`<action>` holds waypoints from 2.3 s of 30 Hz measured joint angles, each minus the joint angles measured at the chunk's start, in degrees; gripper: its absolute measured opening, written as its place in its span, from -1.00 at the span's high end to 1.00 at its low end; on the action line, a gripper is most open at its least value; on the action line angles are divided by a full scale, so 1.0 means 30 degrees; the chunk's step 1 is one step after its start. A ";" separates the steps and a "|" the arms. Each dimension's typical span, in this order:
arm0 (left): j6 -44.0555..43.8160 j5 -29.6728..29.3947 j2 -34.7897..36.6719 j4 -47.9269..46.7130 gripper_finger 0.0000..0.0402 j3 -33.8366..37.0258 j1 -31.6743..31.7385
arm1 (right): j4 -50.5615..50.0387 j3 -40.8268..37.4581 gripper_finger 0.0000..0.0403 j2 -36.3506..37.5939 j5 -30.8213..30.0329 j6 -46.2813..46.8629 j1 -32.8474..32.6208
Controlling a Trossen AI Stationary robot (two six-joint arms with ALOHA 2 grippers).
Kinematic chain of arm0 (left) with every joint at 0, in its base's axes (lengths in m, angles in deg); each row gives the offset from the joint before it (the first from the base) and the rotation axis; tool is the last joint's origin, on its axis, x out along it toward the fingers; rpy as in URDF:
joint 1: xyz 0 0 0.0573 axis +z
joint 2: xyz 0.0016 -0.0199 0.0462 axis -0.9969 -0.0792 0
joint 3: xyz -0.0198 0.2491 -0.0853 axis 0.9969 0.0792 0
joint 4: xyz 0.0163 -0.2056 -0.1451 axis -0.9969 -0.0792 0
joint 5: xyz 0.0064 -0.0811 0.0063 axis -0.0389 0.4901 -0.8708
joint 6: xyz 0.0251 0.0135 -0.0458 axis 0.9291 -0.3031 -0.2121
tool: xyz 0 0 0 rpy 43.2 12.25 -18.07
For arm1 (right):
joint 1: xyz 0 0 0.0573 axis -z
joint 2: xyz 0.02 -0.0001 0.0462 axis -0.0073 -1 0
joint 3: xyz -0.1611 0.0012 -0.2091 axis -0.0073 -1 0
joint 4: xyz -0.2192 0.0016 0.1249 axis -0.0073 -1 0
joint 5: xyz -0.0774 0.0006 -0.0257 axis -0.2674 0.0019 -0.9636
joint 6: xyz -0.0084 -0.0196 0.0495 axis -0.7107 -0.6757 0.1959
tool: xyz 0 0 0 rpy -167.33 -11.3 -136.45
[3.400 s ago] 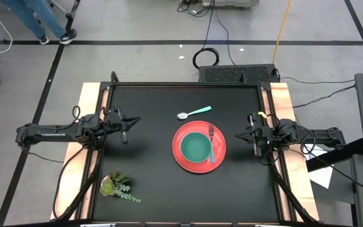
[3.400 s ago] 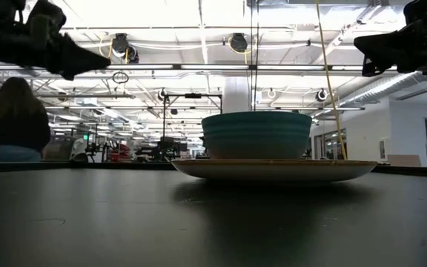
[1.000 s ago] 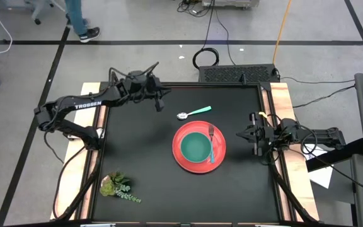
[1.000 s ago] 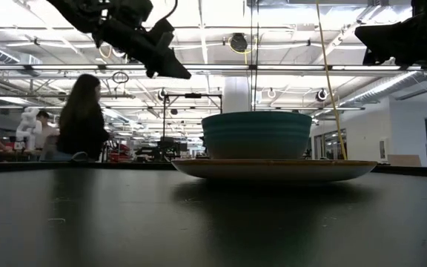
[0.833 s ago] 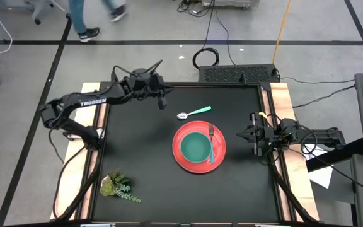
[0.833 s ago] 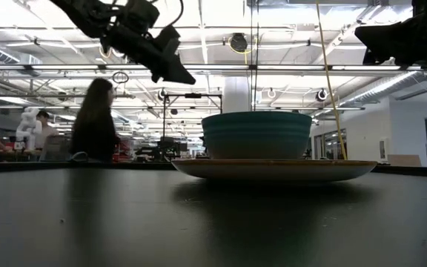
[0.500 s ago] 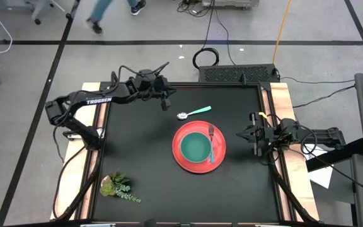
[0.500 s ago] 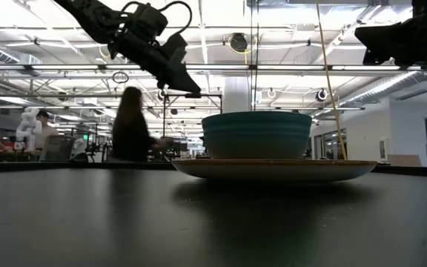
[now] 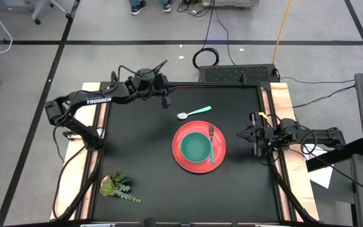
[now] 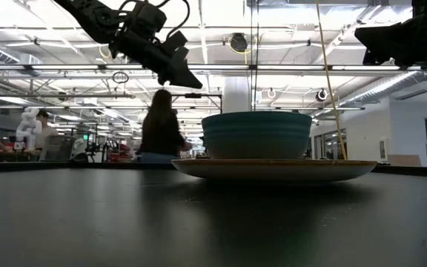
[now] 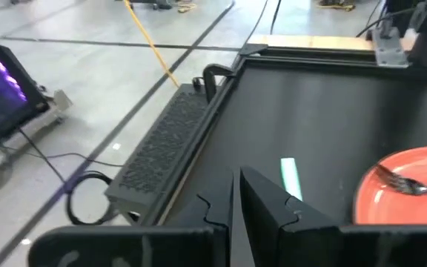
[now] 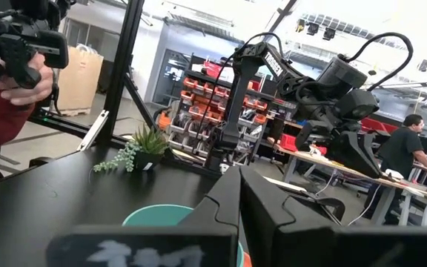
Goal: Set table place
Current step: Put the blue spoon into the green bowl
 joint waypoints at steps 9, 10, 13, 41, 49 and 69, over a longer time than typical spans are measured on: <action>0.0127 -0.0491 0.0000 -0.0015 0.84 0.0000 -0.0150 | 0.0000 0.0000 1.00 0.0002 0.0000 -0.0180 0.0000; 0.0246 -0.0483 0.0000 -0.0015 0.84 0.0000 -0.0198 | 0.0000 0.0000 1.00 0.0000 0.0000 -0.0211 0.0000; 0.0561 -0.0342 0.0000 0.0062 0.84 0.0000 -0.0265 | 0.0000 0.0000 1.00 -0.0003 0.0000 -0.0211 0.0000; -0.2076 0.6904 -0.4046 0.5600 0.84 -0.2164 0.0327 | 0.0015 0.0000 1.00 -0.0004 -0.0007 -0.0503 0.0000; -0.2050 0.8198 -0.6815 0.3988 0.84 -0.4838 0.0162 | -0.0169 0.0007 1.00 -0.0004 0.0000 -0.0503 0.0000; -0.2118 0.8141 -0.7184 0.0887 0.84 -0.5887 0.0015 | -0.0282 0.0000 1.00 -0.0004 0.0000 -0.0505 0.0000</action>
